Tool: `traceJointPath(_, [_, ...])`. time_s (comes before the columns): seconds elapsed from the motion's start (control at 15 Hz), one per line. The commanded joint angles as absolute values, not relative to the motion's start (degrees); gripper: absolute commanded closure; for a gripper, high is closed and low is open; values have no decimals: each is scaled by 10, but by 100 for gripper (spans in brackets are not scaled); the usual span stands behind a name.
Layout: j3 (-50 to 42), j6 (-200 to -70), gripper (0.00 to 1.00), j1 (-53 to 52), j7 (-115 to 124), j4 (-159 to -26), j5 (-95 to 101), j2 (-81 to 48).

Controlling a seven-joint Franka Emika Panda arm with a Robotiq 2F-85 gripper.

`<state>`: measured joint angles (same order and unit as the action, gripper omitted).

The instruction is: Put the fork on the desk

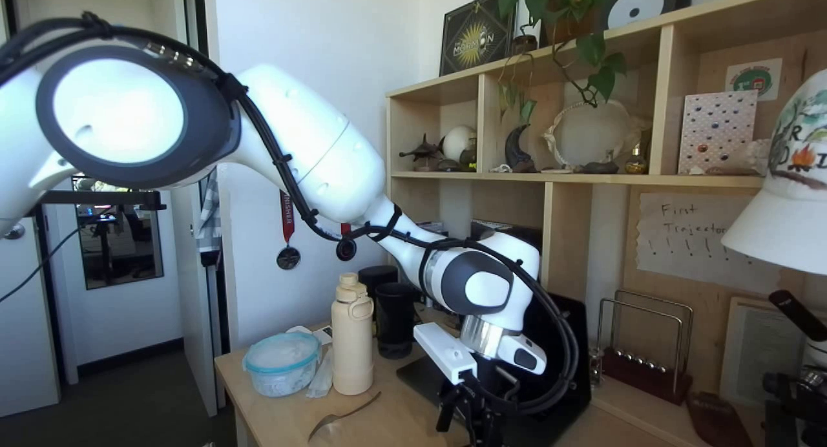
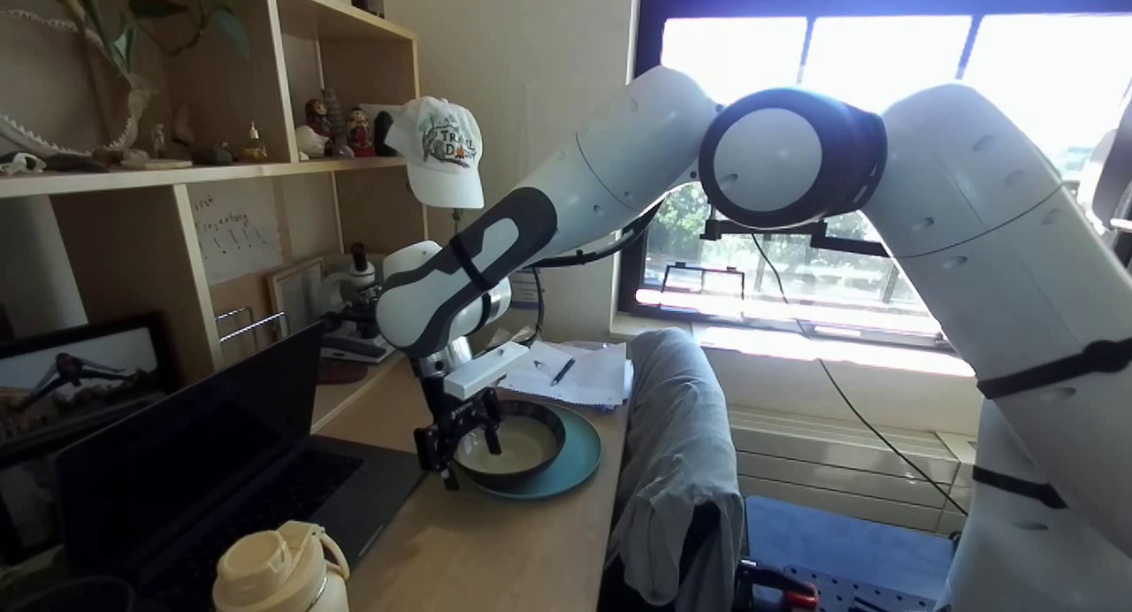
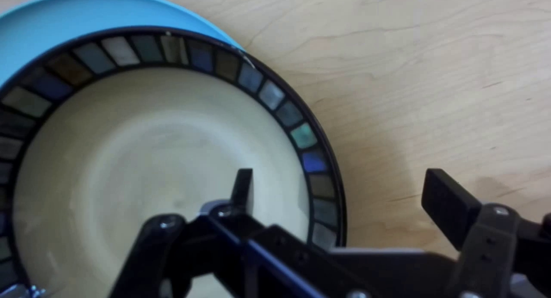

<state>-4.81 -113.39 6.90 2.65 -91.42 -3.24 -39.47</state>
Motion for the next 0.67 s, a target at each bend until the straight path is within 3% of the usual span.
traceJointPath(0.0, [-56, -1152, 0, 61, 40, -935, -18, -376])
traceJointPath(0.6, [-60, -1155, 0, 58, 46, -934, -7, -377])
